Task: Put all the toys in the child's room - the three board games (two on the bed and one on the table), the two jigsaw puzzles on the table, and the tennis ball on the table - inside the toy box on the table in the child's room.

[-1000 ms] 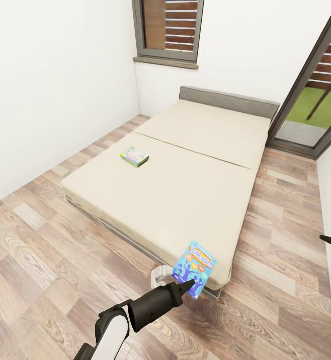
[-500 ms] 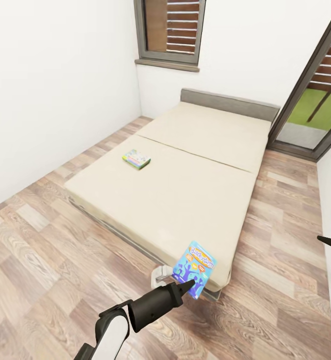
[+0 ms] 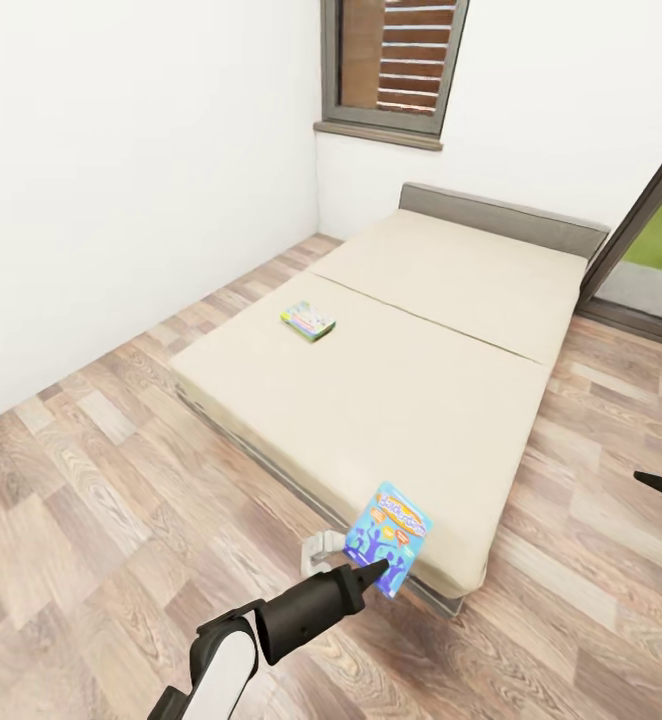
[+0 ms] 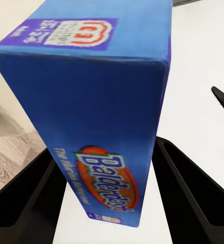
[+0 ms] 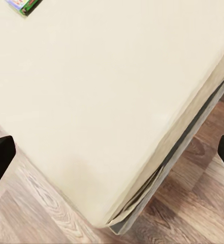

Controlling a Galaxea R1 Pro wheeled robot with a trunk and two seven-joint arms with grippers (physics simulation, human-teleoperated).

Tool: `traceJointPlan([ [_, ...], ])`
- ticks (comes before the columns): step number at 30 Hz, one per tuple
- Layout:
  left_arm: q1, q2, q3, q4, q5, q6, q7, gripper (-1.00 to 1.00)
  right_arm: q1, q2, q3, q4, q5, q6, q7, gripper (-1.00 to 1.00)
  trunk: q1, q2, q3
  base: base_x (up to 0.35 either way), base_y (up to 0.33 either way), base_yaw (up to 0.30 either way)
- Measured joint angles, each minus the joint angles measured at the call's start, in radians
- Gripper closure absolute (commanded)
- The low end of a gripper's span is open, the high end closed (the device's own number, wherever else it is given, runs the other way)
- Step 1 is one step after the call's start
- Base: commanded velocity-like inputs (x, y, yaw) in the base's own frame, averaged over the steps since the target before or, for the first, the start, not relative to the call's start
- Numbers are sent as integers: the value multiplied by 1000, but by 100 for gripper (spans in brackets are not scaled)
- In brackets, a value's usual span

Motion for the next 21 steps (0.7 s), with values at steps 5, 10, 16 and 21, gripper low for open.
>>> traceJointPlan([
  [5, 0, 5, 28, -1, 3, 3, 4, 100, 0, -5, 3, -1, -2, 0, 43, -100, -19, 35, 16, 0, 0, 282],
  [10, 0, 7, 81, -4, 11, 11, 4, 100, 1, -4, 31, -1, -2, -1, 90, -100, -38, 70, 31, 0, 0, 289],
  [16, 4, 11, 99, -5, 14, 12, 3, 100, 0, 1, 78, 0, 1, -1, 104, -100, -61, 112, 52, 0, 0, 276],
  [21, 24, 12, 116, -7, 14, 12, -1, 100, 0, 5, 149, 0, 4, -1, 111, -100, -81, 147, 73, 0, 0, 199],
])
